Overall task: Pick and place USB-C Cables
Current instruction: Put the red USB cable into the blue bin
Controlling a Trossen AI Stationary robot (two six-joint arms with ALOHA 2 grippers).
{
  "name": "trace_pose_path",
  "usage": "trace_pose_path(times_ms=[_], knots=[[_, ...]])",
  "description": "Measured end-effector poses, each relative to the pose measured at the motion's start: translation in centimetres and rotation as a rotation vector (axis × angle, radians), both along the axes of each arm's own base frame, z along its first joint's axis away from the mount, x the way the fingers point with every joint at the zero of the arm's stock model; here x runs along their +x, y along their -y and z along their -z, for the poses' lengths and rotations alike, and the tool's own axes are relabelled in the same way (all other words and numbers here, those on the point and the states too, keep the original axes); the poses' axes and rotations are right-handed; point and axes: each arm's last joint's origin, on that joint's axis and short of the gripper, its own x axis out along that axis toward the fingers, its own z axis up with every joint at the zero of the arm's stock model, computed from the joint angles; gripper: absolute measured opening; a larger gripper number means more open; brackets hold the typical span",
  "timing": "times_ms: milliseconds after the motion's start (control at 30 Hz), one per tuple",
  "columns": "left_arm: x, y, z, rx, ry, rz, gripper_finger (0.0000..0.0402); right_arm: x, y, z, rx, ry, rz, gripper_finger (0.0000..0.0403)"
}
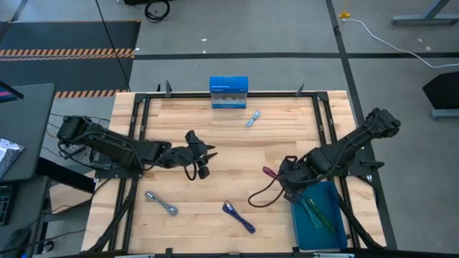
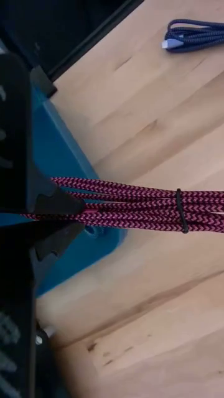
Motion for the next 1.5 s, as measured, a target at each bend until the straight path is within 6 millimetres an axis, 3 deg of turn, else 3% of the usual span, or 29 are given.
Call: trace_pose_path(times_ms=[533,833,1167,1500], knots=[[1.0,1.4,-0.1,-0.077,0.074,0.193,0.0125,-2.3,-4.3,-0.1,0.056,0.028,0.091,0.0009],[0.8,2.8,-0.3,-0.064,0.089,0.254,0.0125,-2.5,-5.0,0.2,-0.004,0.076,0.101,0.0010],[0.5,3.9,-0.4,-0.056,0.093,0.299,0.0125,-2.4,-7.5,2.6,0.009,-0.041,0.065,0.0010],[0.5,4.0,-0.4,-0.094,0.103,0.284,0.0125,-4.2,-10.5,4.7,-0.022,-0.156,0.174,0.0010]])
